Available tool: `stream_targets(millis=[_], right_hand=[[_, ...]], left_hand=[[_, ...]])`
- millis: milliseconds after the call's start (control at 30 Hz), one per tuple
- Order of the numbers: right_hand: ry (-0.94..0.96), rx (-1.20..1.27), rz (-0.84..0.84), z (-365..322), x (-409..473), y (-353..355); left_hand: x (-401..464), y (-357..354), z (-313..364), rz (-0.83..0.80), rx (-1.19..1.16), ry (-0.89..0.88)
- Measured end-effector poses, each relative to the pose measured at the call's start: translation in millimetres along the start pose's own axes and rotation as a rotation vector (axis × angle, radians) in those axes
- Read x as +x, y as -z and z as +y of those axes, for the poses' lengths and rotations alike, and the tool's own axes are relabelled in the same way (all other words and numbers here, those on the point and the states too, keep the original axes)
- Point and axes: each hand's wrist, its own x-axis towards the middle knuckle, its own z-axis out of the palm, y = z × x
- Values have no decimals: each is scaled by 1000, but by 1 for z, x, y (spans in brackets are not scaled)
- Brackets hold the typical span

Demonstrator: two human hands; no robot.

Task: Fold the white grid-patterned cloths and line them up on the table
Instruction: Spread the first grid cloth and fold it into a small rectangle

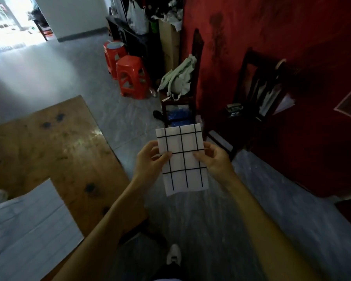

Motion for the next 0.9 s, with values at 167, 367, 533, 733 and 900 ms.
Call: stream_targets(millis=[167,367,533,733,900], right_hand=[[-6,-68,-42,-1,63,8],[-48,-116,-95,-4,169,-21],[-69,-177,-201,-17,263,-61],[-56,-179,-350,-29,354,-122],[-95,-135,-496,-22,431,-176]], left_hand=[[61,-10,-8,69,-7,-12],[161,16,-27,186,-68,-3],[237,52,-29,311,-81,19],[301,100,-23,460,-67,9],[354,143,-30,579,-14,56]])
